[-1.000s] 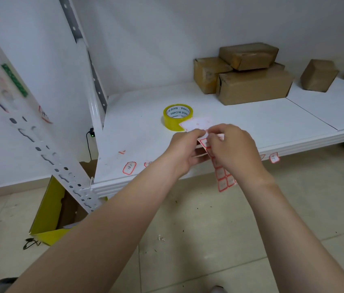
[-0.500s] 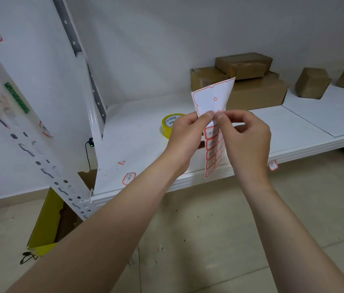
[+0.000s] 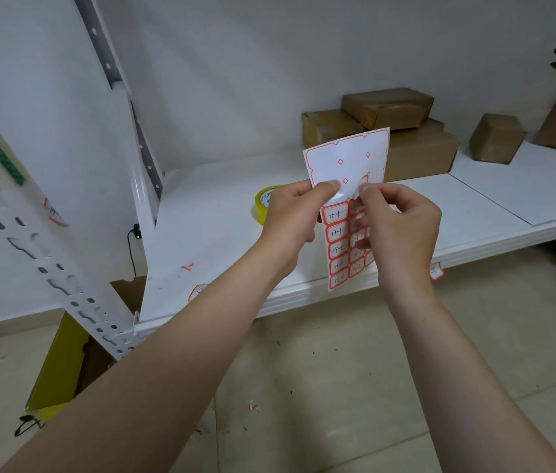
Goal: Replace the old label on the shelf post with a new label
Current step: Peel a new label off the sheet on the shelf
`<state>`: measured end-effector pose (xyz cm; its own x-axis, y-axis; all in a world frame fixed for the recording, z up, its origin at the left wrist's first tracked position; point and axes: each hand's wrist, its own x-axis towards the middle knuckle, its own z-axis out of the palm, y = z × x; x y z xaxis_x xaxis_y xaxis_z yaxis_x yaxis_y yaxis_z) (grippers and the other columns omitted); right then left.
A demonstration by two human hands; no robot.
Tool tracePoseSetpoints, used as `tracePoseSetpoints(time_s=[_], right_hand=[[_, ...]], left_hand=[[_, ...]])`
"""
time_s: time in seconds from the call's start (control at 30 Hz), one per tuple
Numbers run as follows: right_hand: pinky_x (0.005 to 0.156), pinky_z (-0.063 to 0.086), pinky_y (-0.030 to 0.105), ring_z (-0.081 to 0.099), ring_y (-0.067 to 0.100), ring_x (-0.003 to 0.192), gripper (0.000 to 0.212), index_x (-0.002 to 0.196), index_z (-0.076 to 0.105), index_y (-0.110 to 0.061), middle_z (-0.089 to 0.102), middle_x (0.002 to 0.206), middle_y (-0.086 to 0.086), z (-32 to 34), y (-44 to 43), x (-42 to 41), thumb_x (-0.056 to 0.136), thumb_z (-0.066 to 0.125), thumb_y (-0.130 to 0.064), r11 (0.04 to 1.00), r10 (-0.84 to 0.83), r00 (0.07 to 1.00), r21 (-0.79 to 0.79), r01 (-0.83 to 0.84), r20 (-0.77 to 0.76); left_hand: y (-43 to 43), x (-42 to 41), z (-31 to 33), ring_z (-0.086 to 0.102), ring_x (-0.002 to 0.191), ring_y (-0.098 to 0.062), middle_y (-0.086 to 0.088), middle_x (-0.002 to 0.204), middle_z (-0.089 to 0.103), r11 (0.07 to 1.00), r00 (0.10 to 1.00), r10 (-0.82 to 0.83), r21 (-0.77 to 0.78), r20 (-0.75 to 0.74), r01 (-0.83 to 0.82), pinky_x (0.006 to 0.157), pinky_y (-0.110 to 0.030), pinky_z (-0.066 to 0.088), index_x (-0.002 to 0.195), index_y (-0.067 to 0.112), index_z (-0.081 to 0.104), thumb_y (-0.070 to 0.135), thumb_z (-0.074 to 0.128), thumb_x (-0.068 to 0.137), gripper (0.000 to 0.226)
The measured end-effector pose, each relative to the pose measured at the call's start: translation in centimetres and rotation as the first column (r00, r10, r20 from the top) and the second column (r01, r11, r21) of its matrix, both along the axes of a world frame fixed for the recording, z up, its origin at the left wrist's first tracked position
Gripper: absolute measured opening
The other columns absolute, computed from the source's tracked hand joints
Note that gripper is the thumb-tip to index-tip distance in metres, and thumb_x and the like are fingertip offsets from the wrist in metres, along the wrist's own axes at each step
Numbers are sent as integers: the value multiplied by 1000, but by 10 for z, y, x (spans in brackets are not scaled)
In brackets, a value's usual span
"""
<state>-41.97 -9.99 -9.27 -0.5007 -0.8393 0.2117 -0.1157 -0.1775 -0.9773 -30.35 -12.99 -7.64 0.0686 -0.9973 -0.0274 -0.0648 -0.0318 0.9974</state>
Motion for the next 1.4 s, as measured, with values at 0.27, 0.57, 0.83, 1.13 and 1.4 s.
tracePoseSetpoints(time_s=[0.27, 0.57, 0.83, 1.13, 1.4], right_hand=[[71, 70, 42, 80, 21, 73, 17, 86, 75, -26, 81, 83, -5, 0, -3, -5, 101, 69, -32, 999, -1, 997, 32, -1, 83], [58, 66, 35, 77, 25, 65, 22, 82, 73, -21, 79, 85, -1, 5, -4, -11, 103, 63, -22, 997, -21, 965, 71, 3, 260], [58, 66, 38, 68, 23, 63, 20, 83, 73, -15, 76, 82, 5, 5, -3, -13, 100, 62, -16, 999, 2, 960, 48, -16, 281], [59, 65, 38, 68, 21, 63, 18, 85, 74, -13, 75, 84, 6, 1, -7, -11, 99, 63, -17, 998, 24, 973, 57, -38, 228], [57, 62, 34, 65, 16, 56, 17, 82, 75, -18, 74, 83, 0, 2, -6, 26, 97, 67, -20, 990, 108, 981, 78, -121, 158]], left_hand=[[-8, 3, -5, 66, 70, -11, -1, 92, 79, 991, 997, 40, 133, -71, -30, 52, -23, 40, 95, 23, 67, 31, 62, 100, 12], [-43, -13, -16, 74, 77, -15, -2, 89, 78, 962, 961, 104, 271, -255, -32, 62, -28, 61, 110, 15, 64, 23, 60, 102, 12], [-64, -24, -33, 70, 61, -25, -7, 83, 56, 935, 909, 109, 353, -402, 44, 69, -35, 66, 102, 3, 58, 6, 63, 100, 5], [-62, -19, -25, 72, 72, -29, -12, 98, 67, 949, 946, 6, 300, -324, 97, 66, -34, 66, 122, 0, 58, 14, 62, 101, 25], [-23, 34, 16, 56, 56, -9, 10, 67, 61, 956, 948, 166, -280, 273, -86, 61, -24, 46, 89, 24, 76, 19, 50, 99, 28]])
